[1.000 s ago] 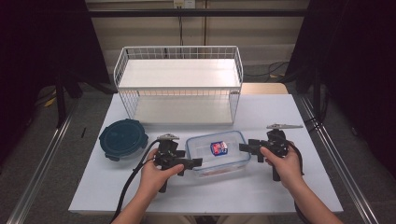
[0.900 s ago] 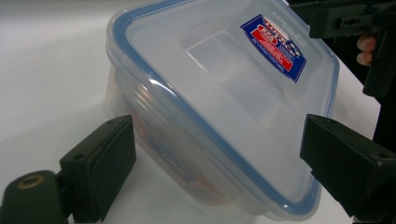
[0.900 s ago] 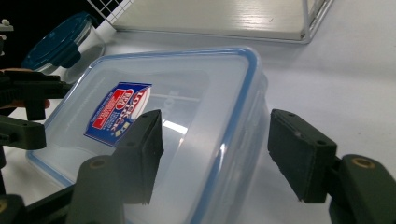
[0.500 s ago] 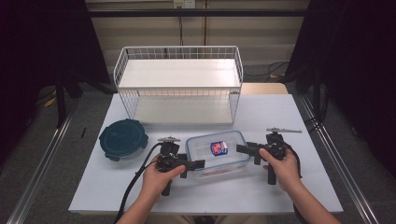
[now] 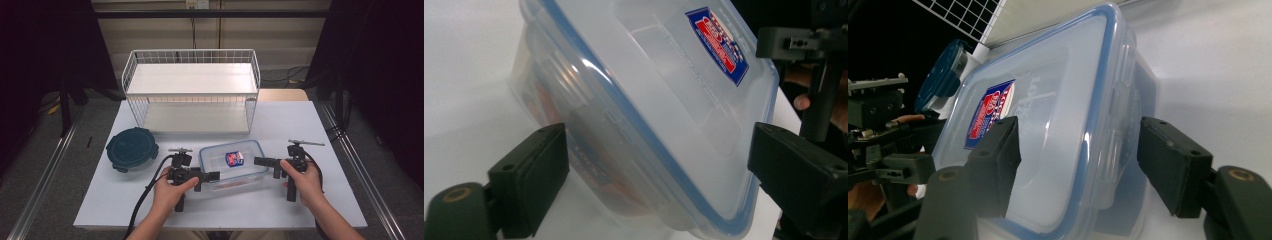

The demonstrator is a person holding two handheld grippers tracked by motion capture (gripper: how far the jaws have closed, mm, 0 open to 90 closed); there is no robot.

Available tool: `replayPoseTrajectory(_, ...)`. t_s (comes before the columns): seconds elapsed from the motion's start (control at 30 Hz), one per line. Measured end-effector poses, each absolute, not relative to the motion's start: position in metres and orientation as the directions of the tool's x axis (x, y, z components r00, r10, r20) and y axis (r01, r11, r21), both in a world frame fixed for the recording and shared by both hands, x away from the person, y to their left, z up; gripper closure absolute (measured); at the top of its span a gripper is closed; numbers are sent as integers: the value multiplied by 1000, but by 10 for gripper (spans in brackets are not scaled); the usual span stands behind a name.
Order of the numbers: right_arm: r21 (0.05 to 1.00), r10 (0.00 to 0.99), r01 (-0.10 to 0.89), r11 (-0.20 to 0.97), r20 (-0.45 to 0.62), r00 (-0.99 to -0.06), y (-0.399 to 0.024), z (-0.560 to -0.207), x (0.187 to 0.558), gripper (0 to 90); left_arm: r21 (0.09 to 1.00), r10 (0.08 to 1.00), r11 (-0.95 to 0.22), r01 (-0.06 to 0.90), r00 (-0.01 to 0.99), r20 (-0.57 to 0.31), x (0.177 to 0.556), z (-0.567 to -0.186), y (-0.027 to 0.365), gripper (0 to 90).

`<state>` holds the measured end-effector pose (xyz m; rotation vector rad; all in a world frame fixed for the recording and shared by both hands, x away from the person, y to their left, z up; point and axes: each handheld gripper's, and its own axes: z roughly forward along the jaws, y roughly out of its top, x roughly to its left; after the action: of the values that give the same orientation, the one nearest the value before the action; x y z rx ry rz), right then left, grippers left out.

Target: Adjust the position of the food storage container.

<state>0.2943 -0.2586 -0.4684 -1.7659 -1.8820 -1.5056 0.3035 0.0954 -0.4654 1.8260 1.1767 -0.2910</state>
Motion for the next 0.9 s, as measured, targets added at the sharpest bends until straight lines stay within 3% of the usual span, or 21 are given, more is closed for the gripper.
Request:
replayPoseTrajectory(0.23, 518, 663, 824, -229, 703, -257, -257, -468, 293, 344, 534, 607, -68, 843, 460, -648, 302, -461, 102, 256)
replayPoseTrajectory(0.5, 480, 649, 833, -276, 732, -207, -259, -468, 289, 399, 479, 604, -29, 877, 397, -691, 300, -460, 104, 313)
replayPoseTrajectory(0.6, 477, 653, 831, -287, 732, -195, -260, -467, 286, 429, 426, 582, 46, 904, 322, -747, 299, -464, 109, 348)
replayPoseTrajectory(0.9, 466, 649, 827, -315, 742, -170, -260, -465, 284, 509, 397, 578, 98, 912, 273, -769, 300, -463, 113, 388)
